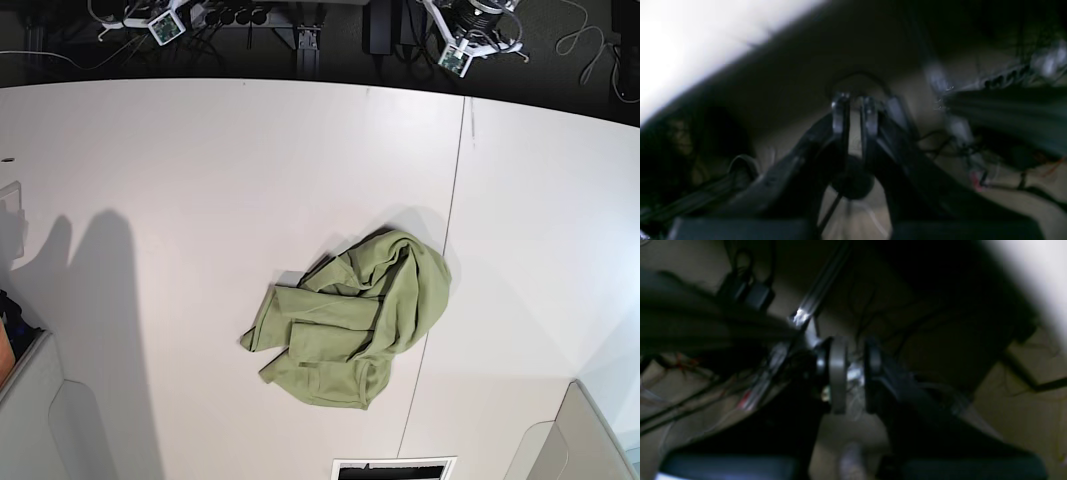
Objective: Layout the t-shirt on the table in an organized manner, then fold the t-shirt properly
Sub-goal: 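Lower both grippers onto the crumpled green t-shirt and grasp its edges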
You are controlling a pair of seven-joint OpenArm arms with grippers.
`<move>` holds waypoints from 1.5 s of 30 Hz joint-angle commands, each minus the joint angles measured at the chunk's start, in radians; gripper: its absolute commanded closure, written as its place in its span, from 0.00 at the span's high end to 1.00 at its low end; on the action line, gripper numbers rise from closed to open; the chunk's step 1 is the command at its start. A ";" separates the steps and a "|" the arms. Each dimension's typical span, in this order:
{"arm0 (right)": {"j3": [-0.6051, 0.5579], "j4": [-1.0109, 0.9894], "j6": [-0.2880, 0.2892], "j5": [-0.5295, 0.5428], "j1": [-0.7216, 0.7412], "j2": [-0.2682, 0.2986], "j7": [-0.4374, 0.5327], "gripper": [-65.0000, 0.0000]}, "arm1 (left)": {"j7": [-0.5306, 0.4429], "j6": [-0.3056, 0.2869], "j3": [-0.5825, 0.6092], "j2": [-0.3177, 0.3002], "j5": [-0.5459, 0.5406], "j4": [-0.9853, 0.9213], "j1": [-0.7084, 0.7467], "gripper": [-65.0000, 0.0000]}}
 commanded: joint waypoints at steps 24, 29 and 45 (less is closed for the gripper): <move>0.011 -0.106 0.190 0.070 0.726 -0.207 -0.040 0.17 | -0.019 0.003 -0.039 -0.137 -0.259 0.072 -0.490 0.47; 0.011 -0.253 0.188 0.070 0.852 -0.321 -0.040 0.48 | -0.023 0.003 0.043 -0.137 -0.261 -0.126 -0.689 0.47; 0.010 -0.761 0.246 0.039 1.165 -0.576 -0.032 0.43 | -0.036 0.003 0.127 0.002 -0.312 -0.535 -0.953 0.47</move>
